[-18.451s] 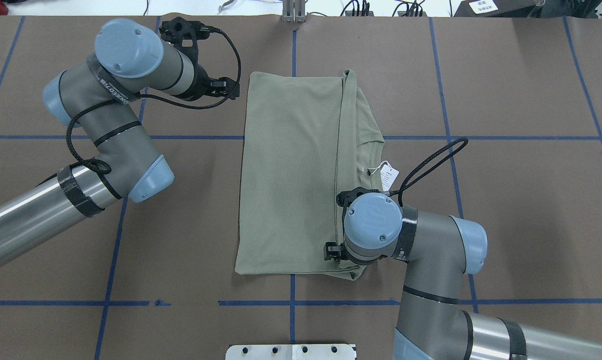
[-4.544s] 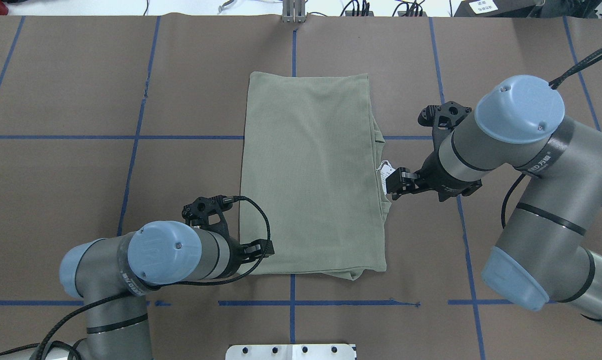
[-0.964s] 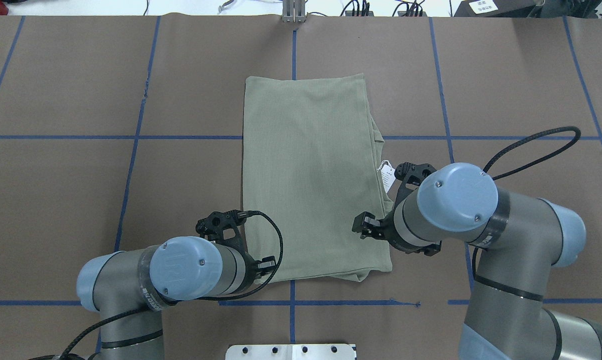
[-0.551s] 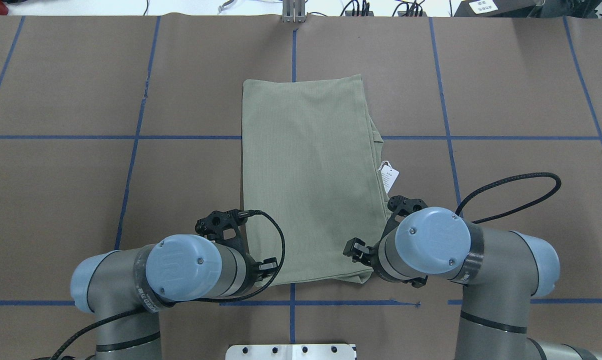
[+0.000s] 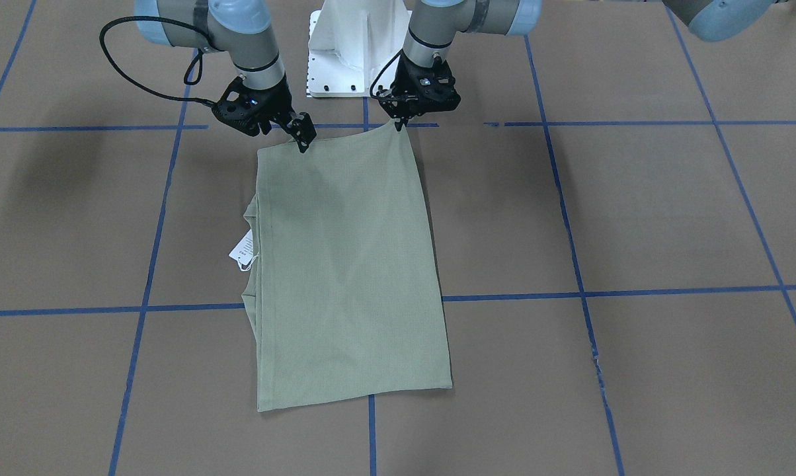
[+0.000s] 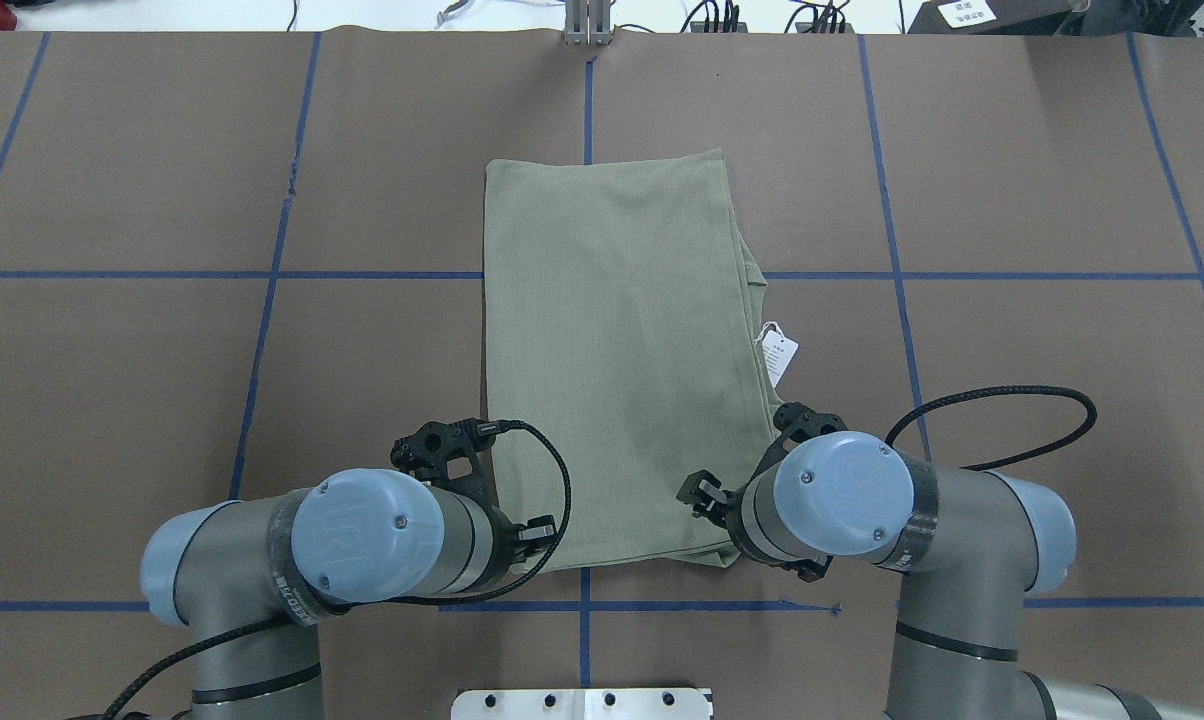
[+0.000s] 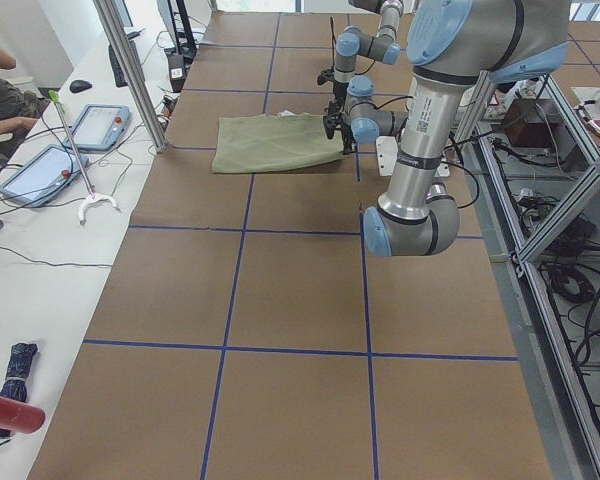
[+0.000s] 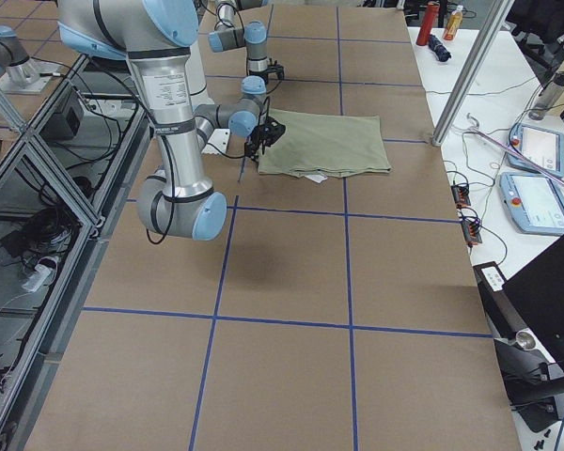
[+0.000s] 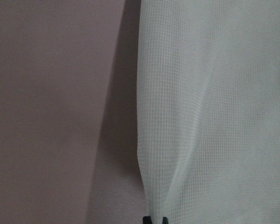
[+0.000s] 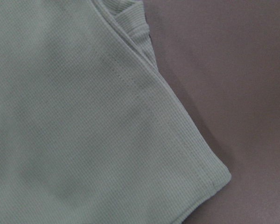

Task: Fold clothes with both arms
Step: 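Grasp the shirt's near edge corners with both grippers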

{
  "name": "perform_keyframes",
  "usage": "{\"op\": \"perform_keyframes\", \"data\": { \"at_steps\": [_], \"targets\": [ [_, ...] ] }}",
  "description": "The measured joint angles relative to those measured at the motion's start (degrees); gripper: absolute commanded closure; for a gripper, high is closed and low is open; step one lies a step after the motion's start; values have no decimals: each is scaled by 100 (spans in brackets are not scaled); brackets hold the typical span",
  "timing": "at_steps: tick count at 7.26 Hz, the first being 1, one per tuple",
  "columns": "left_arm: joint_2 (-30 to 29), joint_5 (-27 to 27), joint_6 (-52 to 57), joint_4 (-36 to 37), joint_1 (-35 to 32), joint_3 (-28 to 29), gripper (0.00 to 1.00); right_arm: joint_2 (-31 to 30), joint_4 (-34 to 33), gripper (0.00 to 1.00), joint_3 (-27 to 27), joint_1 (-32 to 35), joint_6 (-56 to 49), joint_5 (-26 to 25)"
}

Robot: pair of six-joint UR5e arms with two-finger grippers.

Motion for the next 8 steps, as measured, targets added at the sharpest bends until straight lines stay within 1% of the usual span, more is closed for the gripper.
{"op": "perform_keyframes", "data": {
  "at_steps": [3,7,8],
  "targets": [
    [-17,0,0,0,0,0,100,-7,25,0,-182,-15,118,-5],
    [-35,0,2,8,0,-3,100,-7,26,0,-267,-74,165,-3],
    [-35,0,4,9,0,-6,100,-8,26,1,-278,-87,167,-3]
  ]
}}
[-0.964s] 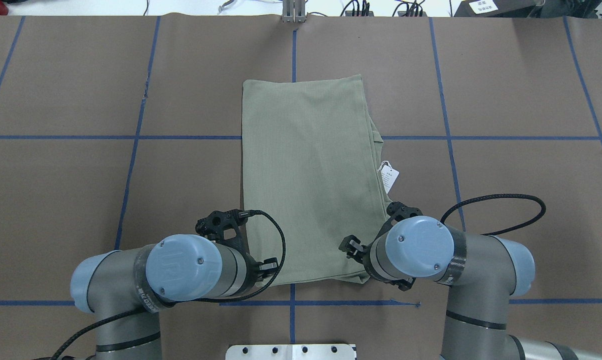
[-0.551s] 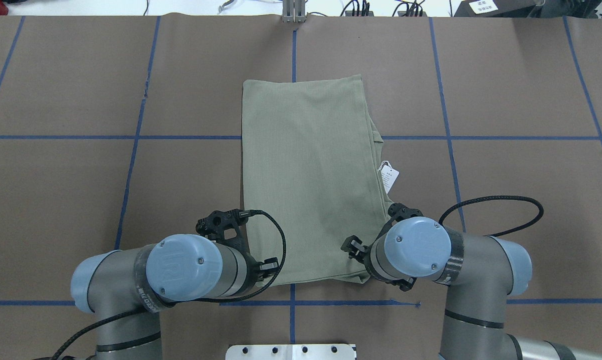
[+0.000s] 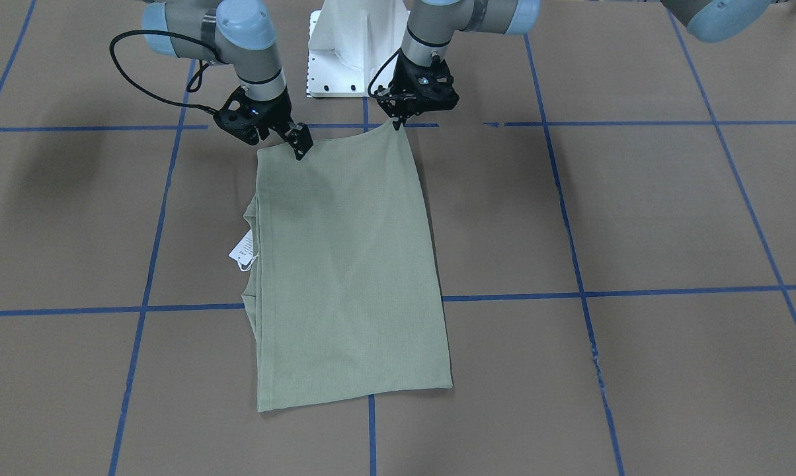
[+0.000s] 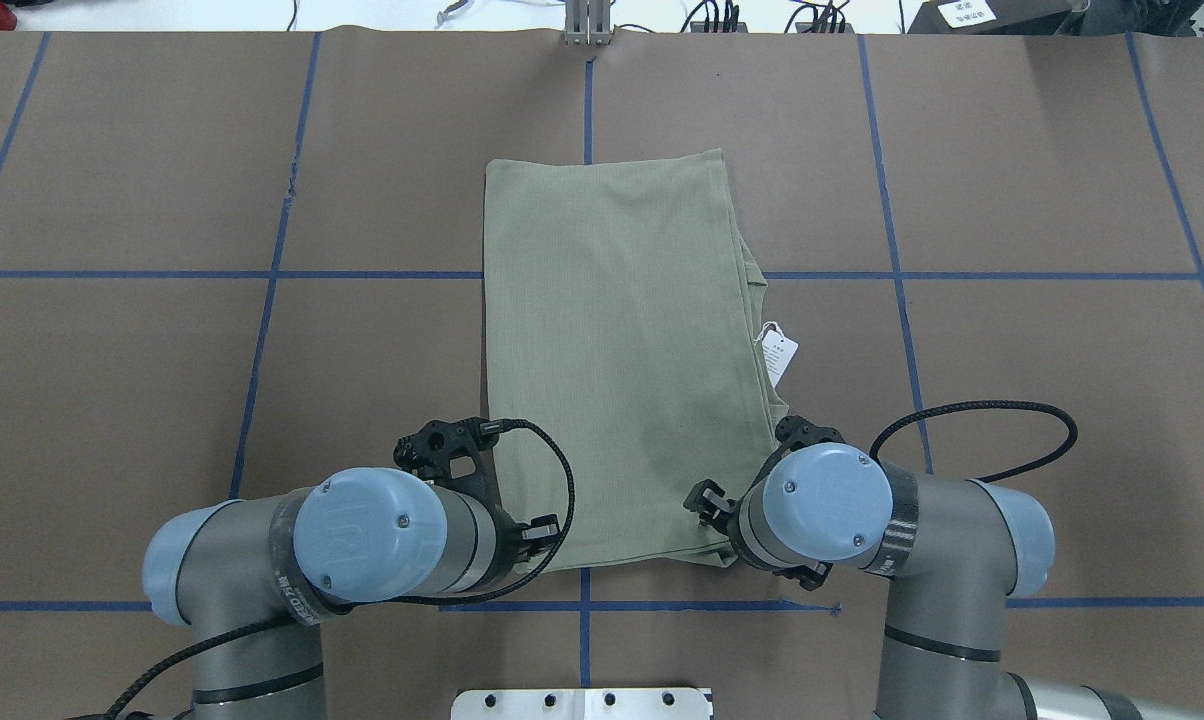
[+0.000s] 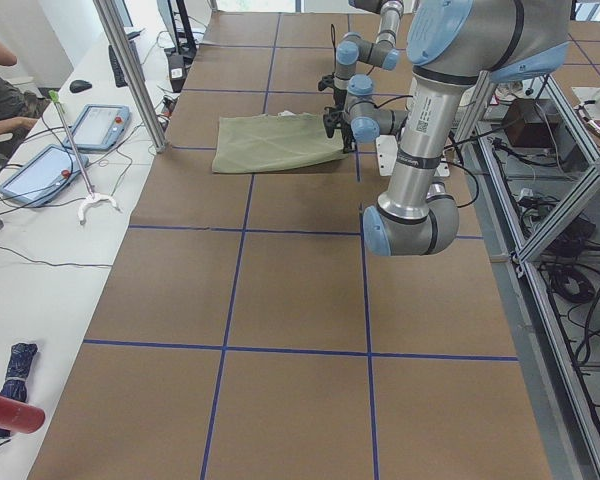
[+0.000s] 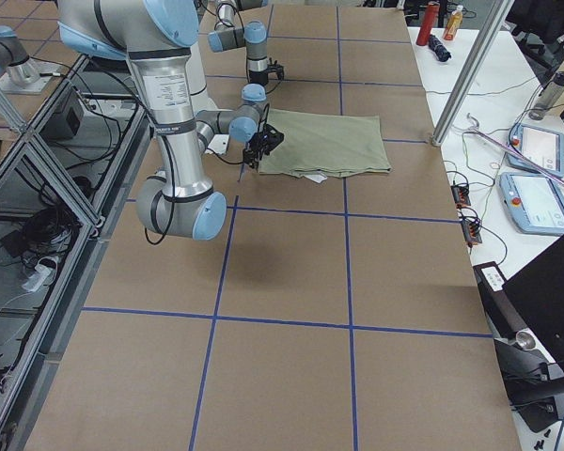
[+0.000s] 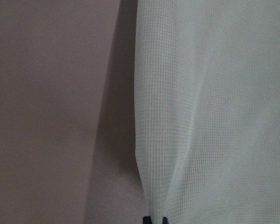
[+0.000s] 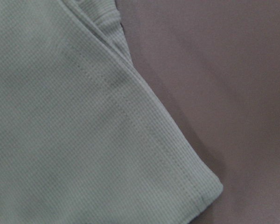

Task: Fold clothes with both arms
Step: 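Grasp the shirt's near edge corners with both grippers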

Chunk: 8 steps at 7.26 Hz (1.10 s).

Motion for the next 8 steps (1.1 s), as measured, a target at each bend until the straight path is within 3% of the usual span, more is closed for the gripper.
{"op": "perform_keyframes", "data": {
  "at_steps": [1,3,4,5,8],
  "targets": [
    [2,0,-2,0,0,-1,100,0,0,21,-7,-7,2,2],
    [5,0,-4,0,0,-2,100,16,0,74,-4,-13,51,2],
    [5,0,-2,0,0,2,100,25,0,89,1,-13,78,11],
    [6,0,0,0,0,4,100,29,0,100,4,-13,88,20],
    [1,-2,-4,-1,0,1,100,100,15,100,30,8,77,34]
  ]
}}
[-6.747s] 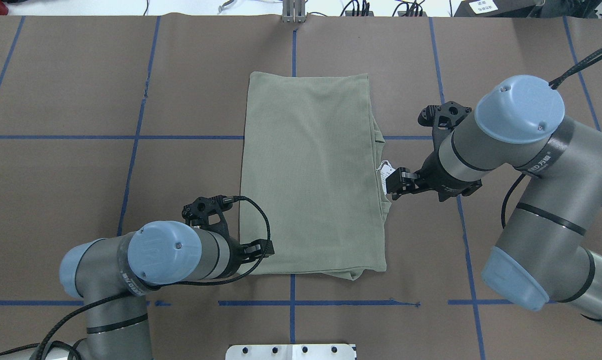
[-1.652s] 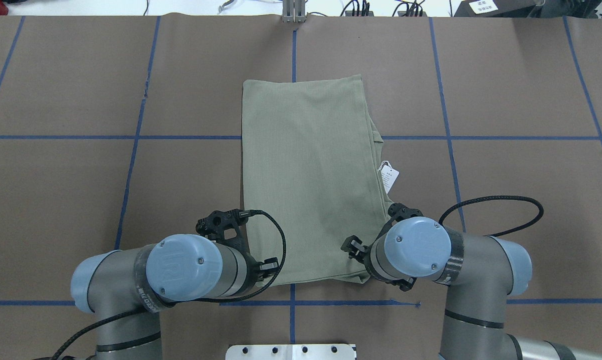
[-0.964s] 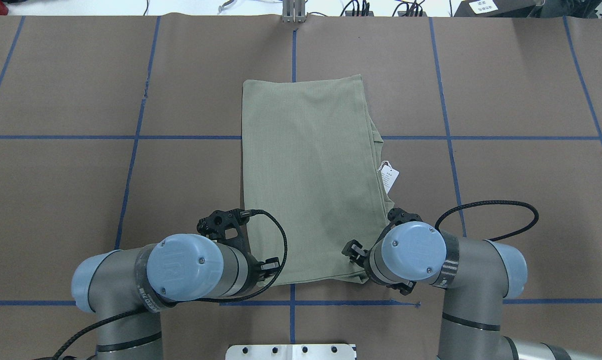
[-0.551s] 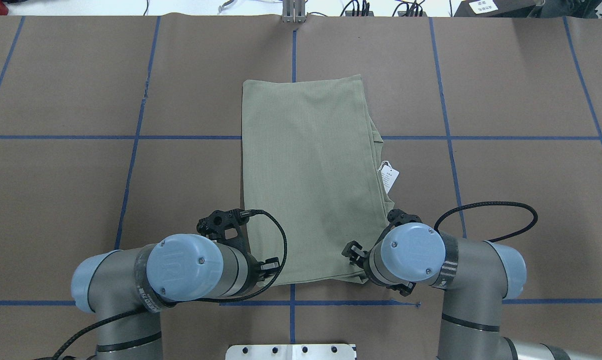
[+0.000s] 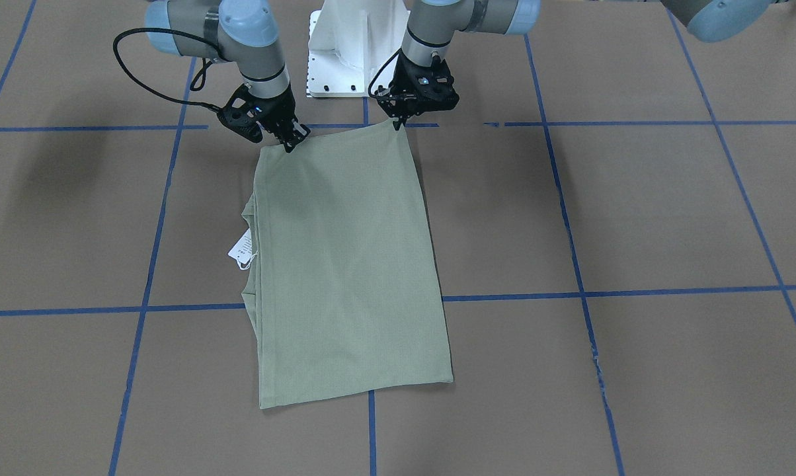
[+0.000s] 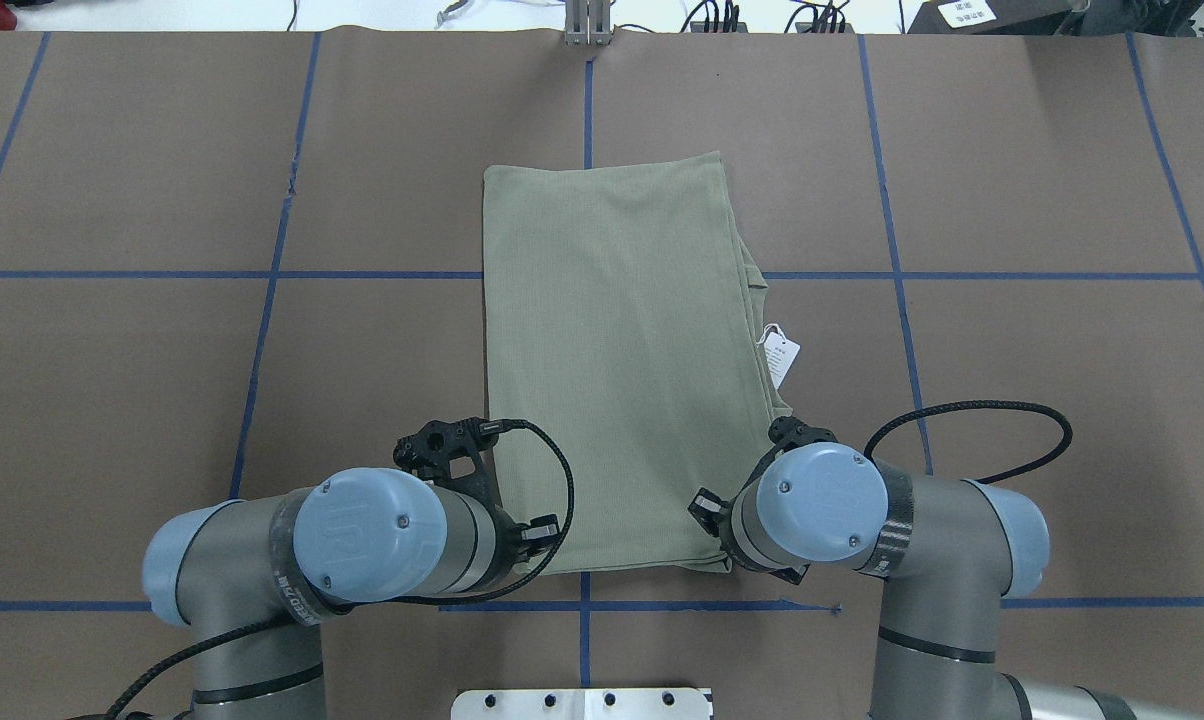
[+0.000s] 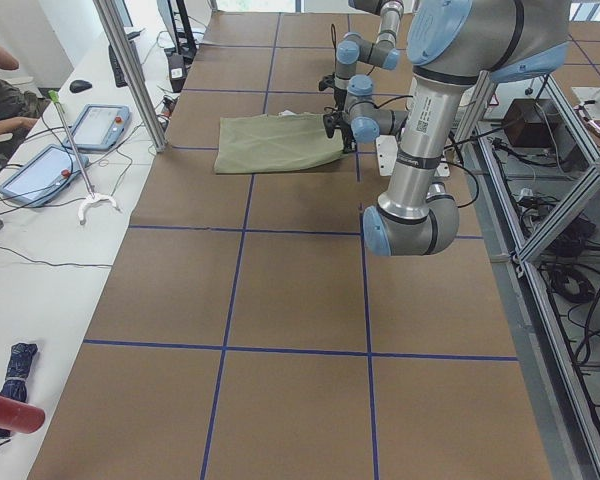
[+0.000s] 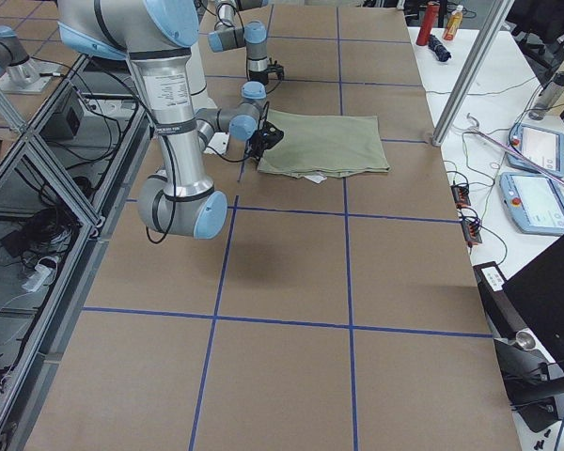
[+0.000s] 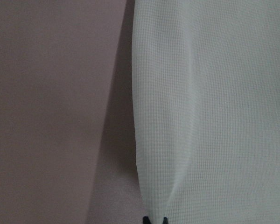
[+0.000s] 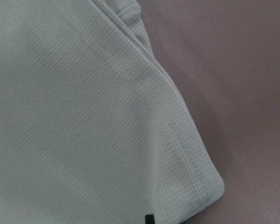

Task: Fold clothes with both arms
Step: 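Grasp the shirt's near edge corners with both grippers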

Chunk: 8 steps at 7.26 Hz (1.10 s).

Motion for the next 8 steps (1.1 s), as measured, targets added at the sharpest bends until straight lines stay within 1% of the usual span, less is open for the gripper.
{"op": "perform_keyframes", "data": {
  "at_steps": [4,6,8],
  "targets": [
    [49,-9,12,38,-9,-130,100,97,11,100,192,57,151,-11],
    [105,-14,90,429,27,-525,100,50,4,100,449,-37,260,17],
    [112,-16,111,1027,306,-998,100,-45,-45,100,976,-376,282,182]
  ]
}}
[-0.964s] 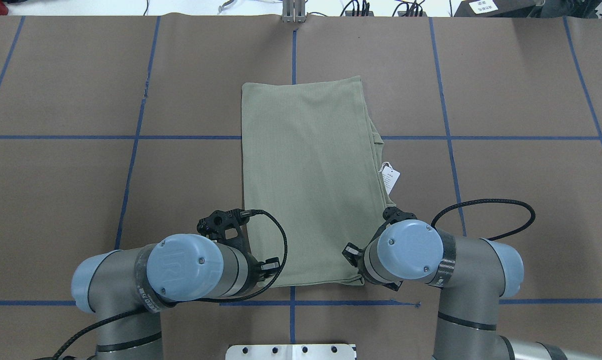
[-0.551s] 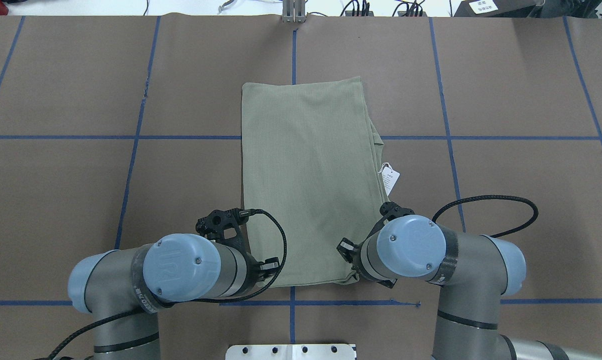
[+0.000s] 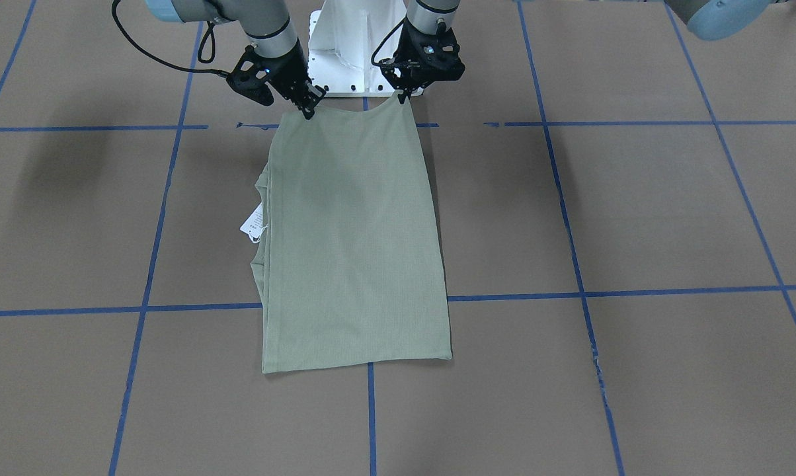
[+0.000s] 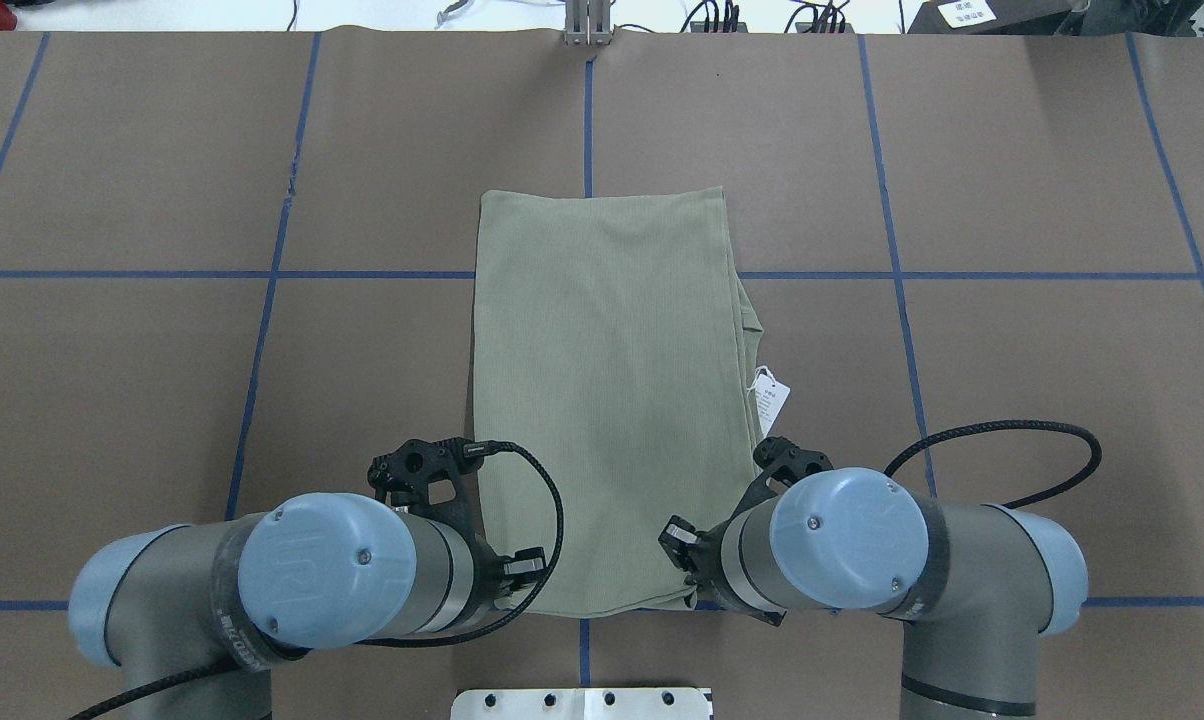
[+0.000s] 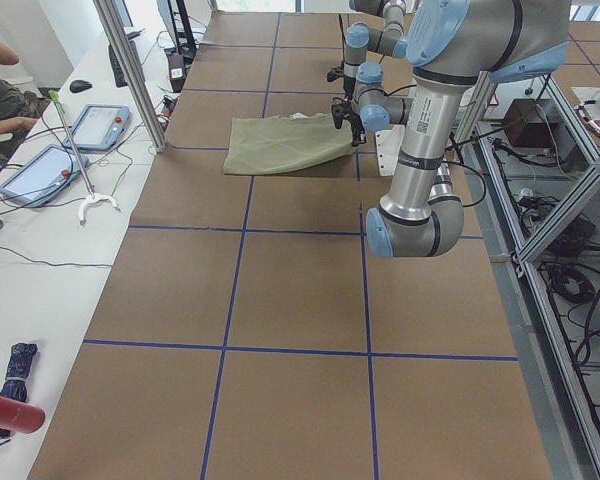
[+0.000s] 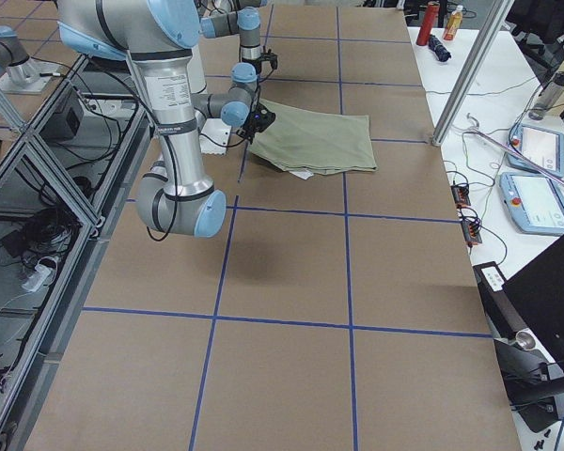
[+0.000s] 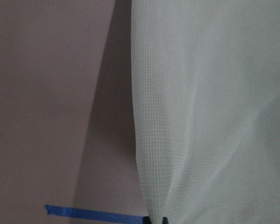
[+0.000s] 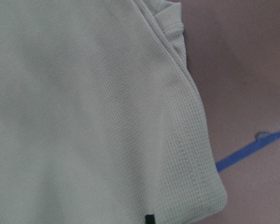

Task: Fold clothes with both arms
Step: 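Grasp the shirt's near edge corners with both grippers, then lift the near edge with both grippers and fold it toward the far edge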

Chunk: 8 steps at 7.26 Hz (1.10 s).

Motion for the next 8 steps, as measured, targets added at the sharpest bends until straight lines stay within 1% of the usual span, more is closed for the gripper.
{"op": "perform_keyframes", "data": {
  "at_steps": [2,3,5,6,8],
  "targets": [
    [23,-2,-4,508,325,-419,100,-114,-20,100,448,-226,82,478],
    [24,-8,-2,653,392,-567,100,-139,-22,100,532,-254,114,596],
    [-15,-14,101,724,380,-621,100,-144,-23,100,527,-57,125,651],
    [-46,-15,260,715,230,-594,100,-136,-22,100,484,164,105,649],
    [-202,-24,610,601,-313,-394,100,-86,-1,100,401,684,61,611]
  ]
}}
